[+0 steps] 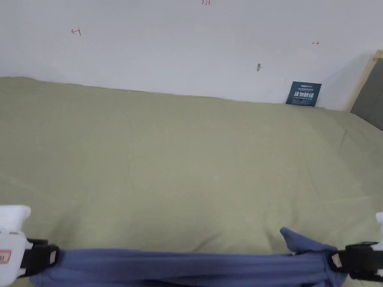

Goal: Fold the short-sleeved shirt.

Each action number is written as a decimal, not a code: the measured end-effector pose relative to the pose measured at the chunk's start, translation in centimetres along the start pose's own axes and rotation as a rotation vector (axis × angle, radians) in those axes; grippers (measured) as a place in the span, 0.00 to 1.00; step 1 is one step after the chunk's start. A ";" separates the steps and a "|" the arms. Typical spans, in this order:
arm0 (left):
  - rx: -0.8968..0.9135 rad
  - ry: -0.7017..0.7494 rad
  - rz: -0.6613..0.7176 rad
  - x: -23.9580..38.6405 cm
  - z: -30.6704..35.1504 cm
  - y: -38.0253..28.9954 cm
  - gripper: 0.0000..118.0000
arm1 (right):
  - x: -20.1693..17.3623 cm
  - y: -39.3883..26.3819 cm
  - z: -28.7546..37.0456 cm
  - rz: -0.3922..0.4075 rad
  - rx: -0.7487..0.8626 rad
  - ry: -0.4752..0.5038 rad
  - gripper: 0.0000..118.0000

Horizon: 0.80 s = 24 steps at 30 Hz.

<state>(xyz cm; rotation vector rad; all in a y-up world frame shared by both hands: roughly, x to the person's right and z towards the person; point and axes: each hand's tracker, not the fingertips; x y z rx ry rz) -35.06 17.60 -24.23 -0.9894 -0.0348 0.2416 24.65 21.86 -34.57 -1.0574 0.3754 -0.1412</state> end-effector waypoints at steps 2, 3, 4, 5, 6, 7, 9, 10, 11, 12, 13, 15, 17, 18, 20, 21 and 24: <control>-0.034 0.000 -0.001 0.2 -0.6 -2.6 0.04 | 0.9 -2.6 -0.5 -0.033 -0.043 -0.009 0.02; -0.064 0.003 0.010 0.2 -1.1 -3.9 0.04 | 1.4 -3.9 -0.9 -0.071 -0.058 -0.014 0.02; -0.099 -0.008 0.025 0.0 -1.9 -5.1 0.04 | 2.1 -5.0 -1.6 -0.079 -0.094 -0.010 0.02; -0.103 0.006 0.026 -0.1 -2.4 -5.9 0.04 | 2.5 -6.0 -2.2 -0.097 -0.111 -0.025 0.02; -0.128 0.011 0.039 -0.3 -3.2 -6.9 0.04 | 3.0 -7.0 -3.0 -0.122 -0.123 -0.047 0.02; -0.146 0.024 0.033 -0.4 -3.9 -7.6 0.04 | 3.4 -7.9 -3.9 -0.096 -0.149 -0.093 0.02; -0.156 0.091 0.038 -0.8 -4.8 -8.7 0.04 | 5.3 -9.1 -5.3 -0.106 -0.159 -0.205 0.02; -0.154 0.070 0.047 -1.1 -5.1 -9.0 0.04 | 6.1 -9.5 -5.7 -0.138 -0.154 -0.206 0.02; -0.120 0.037 0.126 -1.3 -4.7 -9.1 0.04 | 6.9 -9.9 -5.5 -0.247 -0.127 -0.132 0.02; -0.118 0.025 0.163 -1.3 -4.4 -9.0 0.04 | 7.6 -10.1 -5.4 -0.298 -0.110 -0.067 0.02; -0.136 0.034 0.120 -1.7 -4.7 -8.8 0.04 | 7.7 -10.2 -5.2 -0.289 -0.104 -0.078 0.02; -0.137 0.047 0.083 -1.6 -4.5 -8.7 0.04 | 7.1 -9.9 -4.9 -0.235 -0.106 -0.103 0.02; -0.140 0.042 0.087 -1.7 -4.4 -8.7 0.04 | 6.7 -9.6 -4.2 -0.213 -0.108 -0.117 0.02; -0.143 0.038 0.090 -1.9 -4.4 -8.8 0.04 | 6.7 -9.4 -4.1 -0.212 -0.110 -0.113 0.02; -0.151 0.029 0.108 -2.1 -4.4 -8.8 0.19 | 6.4 -9.1 -3.9 -0.197 -0.123 -0.115 0.02; -0.154 0.026 0.125 -2.1 -4.3 -8.9 0.25 | 6.4 -8.9 -3.7 -0.194 -0.134 -0.107 0.02; -0.107 0.024 0.135 -2.1 -1.8 -8.8 0.69 | 5.4 -8.4 -1.4 -0.168 -0.119 -0.087 0.16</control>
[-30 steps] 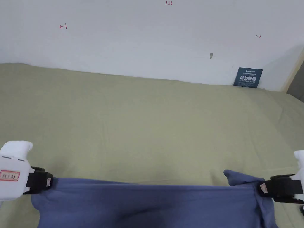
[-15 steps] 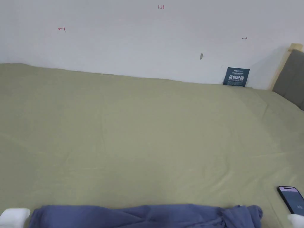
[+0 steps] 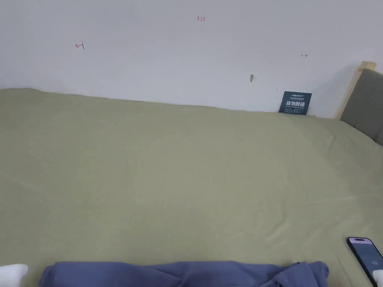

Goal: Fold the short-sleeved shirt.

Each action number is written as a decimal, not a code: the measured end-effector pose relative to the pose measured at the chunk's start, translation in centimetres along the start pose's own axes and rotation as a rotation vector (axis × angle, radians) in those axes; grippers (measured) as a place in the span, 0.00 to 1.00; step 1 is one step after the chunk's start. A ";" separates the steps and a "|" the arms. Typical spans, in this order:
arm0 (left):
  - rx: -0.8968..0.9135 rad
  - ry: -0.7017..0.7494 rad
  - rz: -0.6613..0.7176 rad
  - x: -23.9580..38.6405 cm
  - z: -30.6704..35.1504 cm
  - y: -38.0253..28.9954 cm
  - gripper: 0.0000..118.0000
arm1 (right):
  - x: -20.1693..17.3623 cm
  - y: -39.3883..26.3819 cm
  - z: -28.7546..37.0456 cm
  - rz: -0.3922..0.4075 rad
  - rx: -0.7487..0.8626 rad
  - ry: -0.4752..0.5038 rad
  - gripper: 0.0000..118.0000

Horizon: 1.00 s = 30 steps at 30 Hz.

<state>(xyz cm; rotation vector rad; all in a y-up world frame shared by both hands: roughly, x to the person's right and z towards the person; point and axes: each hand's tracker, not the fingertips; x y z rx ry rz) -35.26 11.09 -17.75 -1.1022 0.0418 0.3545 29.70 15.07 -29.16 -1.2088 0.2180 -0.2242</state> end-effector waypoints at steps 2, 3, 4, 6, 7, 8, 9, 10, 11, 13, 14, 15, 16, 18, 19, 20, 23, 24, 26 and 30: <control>0.097 -0.027 0.018 0.2 3.3 0.2 0.95 | -0.8 0.1 2.3 0.033 0.055 -0.001 0.77; 0.125 -0.032 0.022 0.3 4.9 0.5 0.95 | -1.3 0.2 3.7 0.053 0.109 -0.012 0.83; 0.145 -0.033 0.013 0.5 6.2 0.8 0.95 | -2.0 0.5 5.0 0.073 0.145 -0.018 0.81; 0.190 -0.037 -0.026 1.9 8.8 1.1 0.93 | -3.2 0.9 6.4 0.099 0.192 -0.018 0.81; 0.199 -0.024 -0.048 2.4 9.4 1.2 0.88 | -4.0 1.0 6.7 0.113 0.204 -0.011 0.81; 0.193 -0.012 -0.063 2.9 9.5 1.3 0.79 | -4.9 1.1 6.8 0.120 0.200 -0.002 0.80; 0.192 0.019 -0.083 3.1 9.4 1.6 0.61 | -5.6 1.3 6.7 0.126 0.188 0.010 0.77; 0.186 0.042 -0.095 3.4 9.2 1.7 0.20 | -6.3 1.3 6.4 0.134 0.175 0.013 0.59; 0.162 0.050 -0.097 3.5 8.5 1.8 0.00 | -6.9 1.3 6.1 0.144 0.165 0.021 0.37; 0.129 0.055 -0.096 3.4 7.3 1.8 0.00 | -8.4 1.2 4.8 0.184 0.141 0.037 0.00; 0.116 0.038 -0.107 3.2 6.8 1.8 0.00 | -8.6 1.0 4.5 0.179 0.140 0.047 0.00; 0.104 0.024 -0.108 3.1 6.4 1.8 0.00 | -9.0 0.8 4.1 0.179 0.136 0.041 0.00; 0.088 0.011 -0.101 2.8 6.0 1.9 0.00 | -9.3 0.6 3.7 0.212 0.127 0.037 0.00; 0.083 -0.058 -0.086 1.2 5.1 2.6 0.00 | -9.7 0.3 3.3 0.224 0.117 0.054 0.00; 0.079 -0.094 -0.084 0.5 4.8 3.1 0.00 | -9.8 0.3 3.2 0.225 0.112 0.060 0.00; 0.071 -0.133 -0.076 -0.2 4.5 3.5 0.00 | -10.2 0.4 3.1 0.227 0.107 0.062 0.00; 0.035 -0.307 -0.042 -3.8 2.5 5.3 0.00 | -10.8 0.2 2.8 0.247 0.097 0.055 0.00; 0.011 -0.363 -0.022 -5.0 1.7 5.7 0.00 | -11.1 0.4 2.8 0.253 0.088 0.055 0.00; -0.013 -0.421 0.002 -6.9 0.1 6.1 0.00 | -11.2 0.3 2.8 0.249 0.085 0.058 0.00; -0.029 -0.528 0.044 -10.0 -2.8 5.5 0.17 | -11.8 0.3 2.8 0.247 0.077 0.047 0.00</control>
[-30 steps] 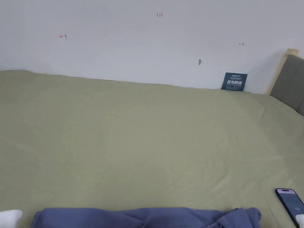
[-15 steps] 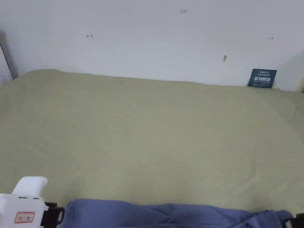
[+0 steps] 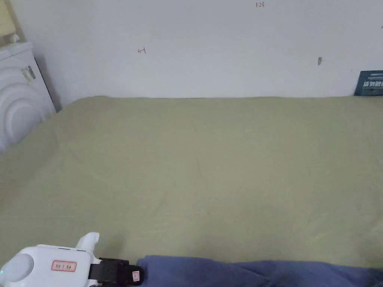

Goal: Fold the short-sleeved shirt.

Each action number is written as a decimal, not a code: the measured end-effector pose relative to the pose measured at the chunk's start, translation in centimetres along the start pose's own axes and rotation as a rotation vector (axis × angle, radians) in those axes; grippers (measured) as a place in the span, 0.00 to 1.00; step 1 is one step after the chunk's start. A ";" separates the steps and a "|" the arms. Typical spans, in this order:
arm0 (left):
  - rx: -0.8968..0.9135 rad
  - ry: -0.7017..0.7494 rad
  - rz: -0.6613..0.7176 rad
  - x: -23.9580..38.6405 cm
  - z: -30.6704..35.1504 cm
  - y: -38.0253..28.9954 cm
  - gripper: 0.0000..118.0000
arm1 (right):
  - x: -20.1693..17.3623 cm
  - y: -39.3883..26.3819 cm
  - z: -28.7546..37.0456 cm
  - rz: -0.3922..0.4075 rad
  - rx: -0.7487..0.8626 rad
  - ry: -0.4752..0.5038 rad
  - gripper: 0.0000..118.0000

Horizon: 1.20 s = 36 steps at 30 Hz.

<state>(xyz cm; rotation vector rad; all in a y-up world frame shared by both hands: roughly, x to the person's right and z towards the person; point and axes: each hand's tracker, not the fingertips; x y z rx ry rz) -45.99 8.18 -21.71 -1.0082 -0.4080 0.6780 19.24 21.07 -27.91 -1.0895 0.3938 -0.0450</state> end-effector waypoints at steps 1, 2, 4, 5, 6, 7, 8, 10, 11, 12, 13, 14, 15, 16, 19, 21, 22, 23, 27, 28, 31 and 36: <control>0.010 0.020 0.049 -0.9 -0.3 -0.1 0.59 | 0.0 0.0 0.0 -0.004 -0.001 -0.004 0.00; 0.009 0.040 0.078 -1.8 -0.6 -0.2 0.88 | -0.2 0.1 0.1 -0.005 -0.004 -0.003 0.00; 0.099 -0.018 0.135 -3.2 -0.6 -1.2 0.99 | -0.3 0.1 0.1 -0.012 -0.006 -0.001 0.00; 0.135 -0.094 0.173 -3.7 -0.7 -1.6 0.99 | -0.4 0.2 0.0 -0.014 -0.010 -0.001 0.00; 0.169 -0.143 0.208 -3.8 -0.9 -2.0 0.99 | -0.5 0.3 0.0 -0.014 -0.013 -0.001 0.00; 0.167 -0.210 0.240 -4.0 -1.2 -2.6 0.99 | -0.5 0.4 -0.2 -0.018 -0.017 -0.001 0.00; 0.150 -0.246 0.274 -4.0 -2.0 -2.8 0.99 | -0.6 0.5 -0.5 -0.020 -0.020 -0.003 0.00; 0.146 -0.293 0.289 -3.7 -3.4 -3.2 0.99 | -0.6 0.7 -1.0 -0.017 -0.024 -0.005 0.00; 0.165 -0.314 0.275 -3.3 -3.7 -3.5 0.98 | -0.6 0.8 -1.2 -0.017 -0.027 0.003 0.00; 0.164 -0.318 0.260 -3.0 -4.0 -3.6 0.98 | -0.7 0.9 -1.5 -0.023 -0.028 0.011 0.00; 0.165 -0.321 0.262 -2.6 -4.4 -3.8 0.92 | -0.8 0.9 -1.6 -0.025 -0.030 0.025 0.00; 0.157 -0.348 0.269 -2.5 -4.8 -4.0 0.79 | -0.9 0.8 -1.7 -0.023 -0.033 0.035 0.00; 0.145 -0.345 0.288 -3.0 -5.2 -4.1 0.53 | -1.0 0.8 -1.8 -0.023 -0.033 0.037 0.00; 0.119 -0.264 0.309 -3.1 -5.7 -4.4 0.04 | -1.1 0.8 -1.9 -0.020 -0.034 0.038 0.00; 0.161 -0.232 0.363 -2.6 -6.1 -5.1 0.05 | -1.0 0.6 -1.8 -0.018 -0.034 0.045 0.00; 0.202 -0.199 0.368 -1.2 -4.9 -4.8 0.05 | -0.7 0.5 -1.6 -0.020 -0.032 0.049 0.00; 0.203 -0.158 0.332 0.2 -4.3 -4.3 0.05 | -0.5 0.4 -1.3 -0.018 -0.029 0.046 0.00; 0.196 -0.162 0.297 0.2 -3.7 -4.5 0.05 | -0.3 0.4 -1.1 -0.016 -0.028 0.047 0.00; 0.189 -0.221 0.162 6.5 -3.0 -2.6 0.05 | 0.7 0.8 -0.8 -0.016 -0.012 0.034 0.00; 0.181 -0.237 0.127 8.4 -3.5 -2.0 0.05 | 1.0 1.0 -0.8 -0.021 -0.007 0.033 0.00; 0.146 -0.307 0.066 13.9 -6.3 -0.7 0.05 | 1.8 1.2 -1.1 -0.030 0.002 0.034 0.00; 0.019 -0.380 -0.057 21.4 -13.9 0.2 0.05 | 3.0 1.0 -1.3 -0.054 0.019 0.043 0.00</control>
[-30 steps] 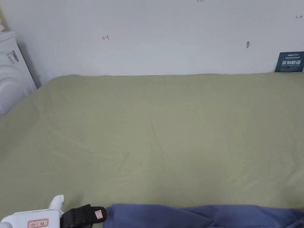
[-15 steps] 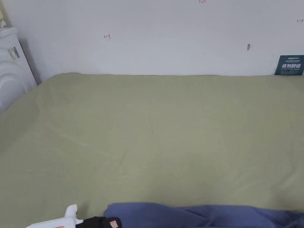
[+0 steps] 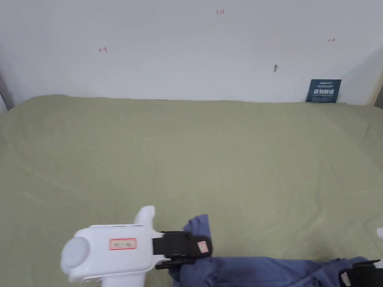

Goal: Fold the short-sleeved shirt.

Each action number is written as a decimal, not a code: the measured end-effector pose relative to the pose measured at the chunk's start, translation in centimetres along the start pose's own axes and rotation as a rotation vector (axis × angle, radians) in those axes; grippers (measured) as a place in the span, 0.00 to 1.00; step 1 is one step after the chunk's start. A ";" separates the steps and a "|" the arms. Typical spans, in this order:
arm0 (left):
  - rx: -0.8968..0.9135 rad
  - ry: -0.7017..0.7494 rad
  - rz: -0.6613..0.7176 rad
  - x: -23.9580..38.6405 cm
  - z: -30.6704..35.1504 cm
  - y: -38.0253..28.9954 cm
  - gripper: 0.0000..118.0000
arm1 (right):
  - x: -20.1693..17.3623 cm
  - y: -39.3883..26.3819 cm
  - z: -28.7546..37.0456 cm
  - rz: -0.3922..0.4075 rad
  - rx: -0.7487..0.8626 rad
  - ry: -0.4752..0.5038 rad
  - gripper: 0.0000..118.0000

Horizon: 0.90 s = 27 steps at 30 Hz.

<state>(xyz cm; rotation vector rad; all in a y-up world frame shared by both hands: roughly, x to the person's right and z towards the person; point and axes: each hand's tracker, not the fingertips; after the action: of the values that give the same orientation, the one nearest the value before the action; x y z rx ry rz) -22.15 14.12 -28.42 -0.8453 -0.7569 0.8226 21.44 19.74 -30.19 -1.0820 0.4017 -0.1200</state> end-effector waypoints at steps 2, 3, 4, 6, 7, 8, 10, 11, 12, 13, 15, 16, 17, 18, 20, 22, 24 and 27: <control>-0.054 0.048 -0.017 0.3 -3.7 -0.2 0.05 | 0.6 -0.4 0.2 -0.014 0.006 0.001 0.00; -0.070 0.055 -0.005 -0.1 -5.2 -0.5 0.05 | 0.8 -0.5 0.2 -0.016 0.008 0.003 0.00; -0.072 0.051 0.010 -0.6 -6.6 -0.7 0.07 | 1.1 -0.7 0.2 -0.017 0.007 0.000 0.00; -0.120 0.051 0.041 -1.3 -9.0 -1.2 0.35 | 2.0 -1.0 -0.2 -0.021 -0.002 -0.003 0.00; -0.131 0.046 0.036 -1.9 -9.5 -1.5 0.74 | 2.5 -1.2 -0.4 -0.026 -0.006 -0.005 0.00; -0.135 0.038 0.040 -2.0 -9.9 -1.9 0.92 | 2.8 -1.3 -0.4 -0.034 -0.008 -0.005 0.00; -0.112 -0.044 0.073 -2.5 -9.6 -2.8 0.88 | 3.4 -1.7 -0.5 -0.059 -0.017 -0.007 0.00; -0.106 -0.068 0.094 -2.6 -9.0 -2.8 0.84 | 3.7 -1.8 -0.5 -0.066 -0.017 -0.008 0.00; -0.096 -0.073 0.109 -2.9 -8.5 -2.9 0.77 | 3.9 -2.0 -0.5 -0.070 -0.017 -0.012 0.00; -0.068 -0.045 0.123 -3.2 -7.9 -2.9 0.64 | 4.0 -2.0 -0.5 -0.070 -0.021 -0.019 0.00; -0.020 -0.008 0.141 -4.4 -7.2 -2.6 0.26 | 4.1 -2.2 -0.4 -0.070 -0.025 -0.029 0.00; 0.004 0.013 0.159 -4.9 -7.2 -2.5 0.05 | 4.1 -2.2 -0.4 -0.067 -0.027 -0.030 0.00; 0.024 0.030 0.179 -5.4 -7.5 -2.6 0.04 | 4.0 -2.2 -0.3 -0.063 -0.028 -0.032 0.00; 0.025 0.038 0.188 -6.0 -8.0 -2.7 0.04 | 3.8 -2.4 -0.2 -0.062 -0.026 -0.033 0.00; 0.006 0.064 0.246 -7.0 -9.7 -3.4 0.02 | 3.5 -2.4 0.1 -0.056 -0.018 -0.029 0.00; -0.077 0.078 0.243 -7.6 -12.1 -4.5 0.02 | 3.2 -2.5 0.3 -0.049 -0.013 -0.019 0.00; -0.150 0.110 0.247 -8.0 -14.8 -6.5 0.01 | 2.8 -2.5 0.4 -0.044 -0.014 -0.016 0.00; -0.045 -0.015 0.259 -7.5 -15.9 -8.5 0.01 | 2.4 -2.6 0.4 -0.032 -0.014 -0.014 0.00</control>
<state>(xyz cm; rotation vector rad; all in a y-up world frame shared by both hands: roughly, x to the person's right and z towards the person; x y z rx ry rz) -9.90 -1.05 -30.15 -0.9917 -0.6892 1.0453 24.08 18.16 -28.40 -1.1026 0.3736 -0.1384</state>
